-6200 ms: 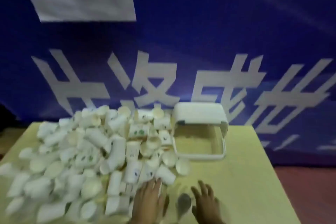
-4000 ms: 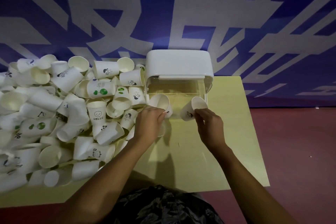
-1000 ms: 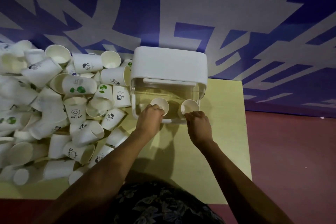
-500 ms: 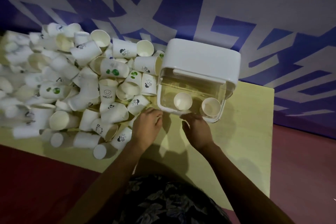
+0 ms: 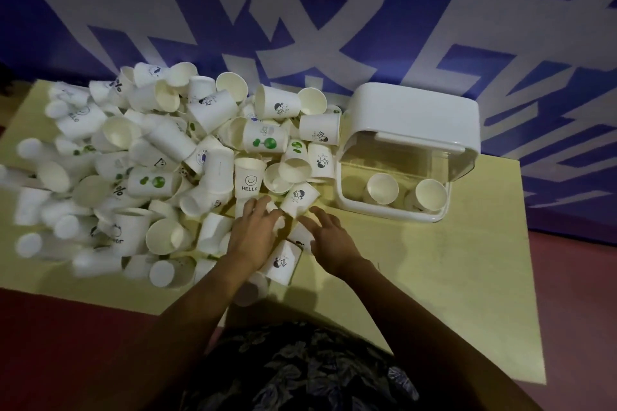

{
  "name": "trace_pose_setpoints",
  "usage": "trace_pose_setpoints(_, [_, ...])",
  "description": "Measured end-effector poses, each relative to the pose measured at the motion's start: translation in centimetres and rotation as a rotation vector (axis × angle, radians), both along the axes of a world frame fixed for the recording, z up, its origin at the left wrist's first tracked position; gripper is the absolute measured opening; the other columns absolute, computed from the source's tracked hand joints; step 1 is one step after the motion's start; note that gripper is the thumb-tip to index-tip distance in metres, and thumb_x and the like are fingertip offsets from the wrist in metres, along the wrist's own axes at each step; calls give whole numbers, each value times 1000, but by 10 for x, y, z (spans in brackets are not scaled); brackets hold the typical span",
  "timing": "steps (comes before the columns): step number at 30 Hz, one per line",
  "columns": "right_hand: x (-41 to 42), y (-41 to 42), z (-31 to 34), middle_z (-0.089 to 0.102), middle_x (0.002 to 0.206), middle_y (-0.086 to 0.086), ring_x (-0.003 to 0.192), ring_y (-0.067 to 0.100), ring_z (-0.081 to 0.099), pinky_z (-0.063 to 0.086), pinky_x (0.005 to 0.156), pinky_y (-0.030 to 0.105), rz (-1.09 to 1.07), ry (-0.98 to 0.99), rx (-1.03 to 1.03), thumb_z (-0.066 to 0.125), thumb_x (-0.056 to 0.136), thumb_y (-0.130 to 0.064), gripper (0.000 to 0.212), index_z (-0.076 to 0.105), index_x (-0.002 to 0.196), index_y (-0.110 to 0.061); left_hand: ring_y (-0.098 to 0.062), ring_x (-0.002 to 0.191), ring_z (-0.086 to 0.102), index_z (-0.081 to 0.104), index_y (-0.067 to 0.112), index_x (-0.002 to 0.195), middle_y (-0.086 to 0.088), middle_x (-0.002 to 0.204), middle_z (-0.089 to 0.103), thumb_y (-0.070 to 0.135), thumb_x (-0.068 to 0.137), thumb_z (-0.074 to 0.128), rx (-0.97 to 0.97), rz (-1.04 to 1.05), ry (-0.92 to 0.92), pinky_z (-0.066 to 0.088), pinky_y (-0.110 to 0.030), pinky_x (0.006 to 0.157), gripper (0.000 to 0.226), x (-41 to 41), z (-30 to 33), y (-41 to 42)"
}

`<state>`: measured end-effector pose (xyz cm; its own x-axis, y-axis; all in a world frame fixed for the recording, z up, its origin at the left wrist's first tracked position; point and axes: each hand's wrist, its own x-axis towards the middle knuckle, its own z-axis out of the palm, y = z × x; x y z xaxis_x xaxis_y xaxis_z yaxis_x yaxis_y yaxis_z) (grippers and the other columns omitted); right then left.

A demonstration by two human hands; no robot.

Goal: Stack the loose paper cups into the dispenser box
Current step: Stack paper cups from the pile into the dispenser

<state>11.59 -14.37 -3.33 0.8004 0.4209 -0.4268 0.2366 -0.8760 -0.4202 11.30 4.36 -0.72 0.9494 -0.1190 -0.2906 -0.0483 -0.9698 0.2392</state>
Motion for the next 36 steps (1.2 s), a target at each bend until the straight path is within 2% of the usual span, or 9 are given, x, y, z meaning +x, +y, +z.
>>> trace_pose_setpoints(2, [-2,13,-5,13,159,4,140,34,21,43,102,52,1,13,-38,52,94,-12,63,27,149,-31,-25,131,30,58,20,126,-4,144,35,11,88,57,13,-40,40,50,-38,89,39,4,0,9])
trace_pose_setpoints(5, [-6,24,-11,18,157,2,138,31,24,50,92,48,-36,-13,-115,54,94,-16,60,30,148,-29,-22,123,36,60,21,124,-2,131,45,12,91,55,-17,-78,44,51,-34,84,35,6,2,20])
trace_pose_setpoints(11, [-17,24,-10,31,145,5,129,29,33,55,76,43,-192,-37,-195,63,90,-22,54,40,138,-19,-23,108,49,72,17,105,-2,106,62,16,85,63,-166,-151,-74,50,-37,82,22,4,2,41])
trace_pose_setpoints(17, [-29,6,-4,57,111,4,110,29,47,52,68,40,-394,-209,-115,60,90,-20,12,64,97,-10,-21,95,55,69,17,101,0,99,61,18,89,59,-290,-113,-114,53,-36,71,16,-1,11,30])
trace_pose_setpoints(20, [-36,-4,9,63,98,4,97,27,52,51,65,39,-547,-244,-27,58,93,-20,13,64,87,-10,-20,88,56,68,14,94,1,94,60,17,88,60,-359,-100,-150,50,-32,67,10,-3,13,19])
trace_pose_setpoints(23, [-41,-15,21,64,85,7,81,29,55,49,60,39,-672,-275,63,58,93,-19,13,58,83,-11,-18,85,55,69,13,97,2,93,60,17,90,58,-446,-112,-169,48,-35,66,14,-1,23,4])
trace_pose_setpoints(28, [-43,-43,43,67,88,8,82,27,59,45,60,32,-800,-425,148,63,90,-10,3,61,91,-12,-19,84,59,71,13,101,0,94,63,17,90,60,-549,-129,-235,53,-38,68,16,14,39,-34])
trace_pose_setpoints(32, [-34,-82,57,69,98,8,90,30,60,44,69,30,-864,-561,154,58,94,-9,16,67,107,-10,-22,83,58,72,12,97,-2,89,62,16,89,61,-571,-193,-282,52,-38,67,14,34,50,-74])
trace_pose_setpoints(36, [-19,-124,67,70,99,13,95,36,59,42,71,30,-888,-639,75,56,95,-5,18,68,108,-6,-24,88,57,72,11,97,-4,92,63,15,89,60,-568,-214,-308,52,-38,66,15,52,54,-115])
